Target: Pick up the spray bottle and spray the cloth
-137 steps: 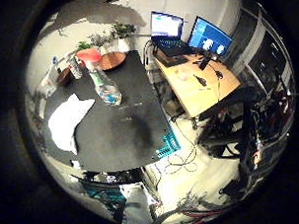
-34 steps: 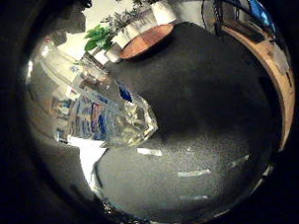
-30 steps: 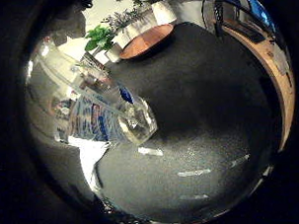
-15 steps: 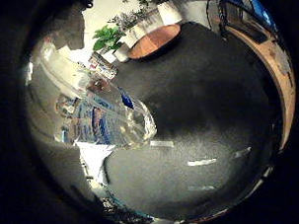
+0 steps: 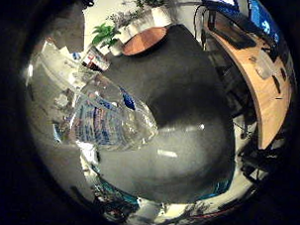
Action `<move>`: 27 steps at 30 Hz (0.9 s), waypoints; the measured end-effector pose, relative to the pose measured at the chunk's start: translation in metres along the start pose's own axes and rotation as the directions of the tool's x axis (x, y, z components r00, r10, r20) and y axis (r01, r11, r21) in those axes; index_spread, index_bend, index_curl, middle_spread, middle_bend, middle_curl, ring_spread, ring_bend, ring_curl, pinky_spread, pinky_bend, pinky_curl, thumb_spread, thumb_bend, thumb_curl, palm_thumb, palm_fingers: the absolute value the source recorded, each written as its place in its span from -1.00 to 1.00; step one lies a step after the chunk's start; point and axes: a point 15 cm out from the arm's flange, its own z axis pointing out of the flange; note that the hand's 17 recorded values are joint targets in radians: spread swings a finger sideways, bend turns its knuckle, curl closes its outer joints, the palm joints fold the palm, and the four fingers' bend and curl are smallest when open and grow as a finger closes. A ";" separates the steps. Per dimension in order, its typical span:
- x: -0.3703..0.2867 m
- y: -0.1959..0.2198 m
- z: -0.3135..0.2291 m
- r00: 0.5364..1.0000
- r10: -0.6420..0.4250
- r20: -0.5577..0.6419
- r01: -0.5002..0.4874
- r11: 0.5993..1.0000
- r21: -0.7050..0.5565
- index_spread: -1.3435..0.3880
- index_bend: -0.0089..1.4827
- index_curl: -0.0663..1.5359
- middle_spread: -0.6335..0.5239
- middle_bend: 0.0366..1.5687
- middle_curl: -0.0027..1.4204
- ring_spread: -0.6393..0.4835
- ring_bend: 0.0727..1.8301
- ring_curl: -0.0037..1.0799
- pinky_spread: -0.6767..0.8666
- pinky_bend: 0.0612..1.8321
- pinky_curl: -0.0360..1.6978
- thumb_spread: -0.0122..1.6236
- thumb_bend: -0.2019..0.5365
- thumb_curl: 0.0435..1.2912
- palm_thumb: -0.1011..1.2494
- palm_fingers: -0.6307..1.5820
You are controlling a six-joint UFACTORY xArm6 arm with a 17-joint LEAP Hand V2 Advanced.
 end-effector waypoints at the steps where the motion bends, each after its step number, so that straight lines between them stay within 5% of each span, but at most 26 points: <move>1: -0.010 0.004 -0.006 1.000 -0.015 -0.007 0.015 1.000 -0.015 0.25 0.55 -0.10 -0.19 0.66 -0.08 -0.25 0.52 0.01 -0.52 0.39 -0.28 -0.21 -0.50 0.54 0.68 0.69; 18: -0.213 0.027 -0.019 0.945 -0.325 -0.024 0.310 0.919 -0.243 0.25 0.56 -0.11 -0.20 0.66 -0.07 -0.26 0.53 0.02 -0.52 0.38 -0.26 -0.23 -0.51 0.57 0.66 0.69; 27: -0.226 0.034 0.057 0.937 -0.340 -0.079 0.269 0.848 -0.456 0.25 0.56 -0.10 -0.20 0.66 -0.07 -0.26 0.53 0.02 -0.52 0.37 -0.26 -0.24 -0.50 0.56 0.66 0.69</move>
